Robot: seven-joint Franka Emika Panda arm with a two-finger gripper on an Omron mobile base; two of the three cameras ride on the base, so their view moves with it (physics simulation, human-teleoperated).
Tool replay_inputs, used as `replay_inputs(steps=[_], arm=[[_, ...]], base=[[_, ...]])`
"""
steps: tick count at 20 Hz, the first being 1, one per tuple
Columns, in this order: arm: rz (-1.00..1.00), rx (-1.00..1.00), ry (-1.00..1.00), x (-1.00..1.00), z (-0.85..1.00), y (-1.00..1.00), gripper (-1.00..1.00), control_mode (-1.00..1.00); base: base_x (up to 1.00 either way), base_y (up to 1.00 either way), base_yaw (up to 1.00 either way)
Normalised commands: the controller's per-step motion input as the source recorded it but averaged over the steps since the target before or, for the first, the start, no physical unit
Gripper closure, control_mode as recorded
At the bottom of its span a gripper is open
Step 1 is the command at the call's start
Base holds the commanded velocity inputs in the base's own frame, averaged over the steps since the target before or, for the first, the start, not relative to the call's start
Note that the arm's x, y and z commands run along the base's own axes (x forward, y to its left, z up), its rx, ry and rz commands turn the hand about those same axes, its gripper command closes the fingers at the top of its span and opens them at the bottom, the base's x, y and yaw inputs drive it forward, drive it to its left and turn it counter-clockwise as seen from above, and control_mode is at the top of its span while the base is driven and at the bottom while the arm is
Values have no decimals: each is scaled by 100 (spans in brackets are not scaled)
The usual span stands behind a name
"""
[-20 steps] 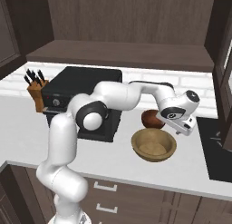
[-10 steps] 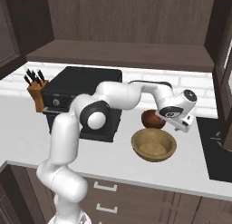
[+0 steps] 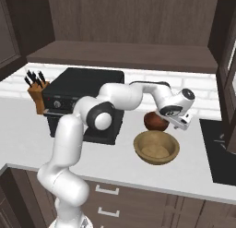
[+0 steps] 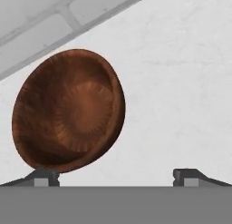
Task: Pick up the bowls on the counter and stack them on top of one another in the open cabinet. Place the smaller bowl on top of the larger bowl.
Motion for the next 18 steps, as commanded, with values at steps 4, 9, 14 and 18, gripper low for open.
replay_inputs(steps=[4, 9, 14, 18], arm=[[0, 0, 0, 25, -10, 8, -100, -100], [0, 0, 0, 16, -28, 1, -100, -100], [0, 0, 0, 15, -29, 1, -100, -100], [0, 0, 0, 27, -9, 13, -100, -100]], base=[[0, 0, 0], [0, 0, 0], [0, 0, 0], [0, 0, 0]])
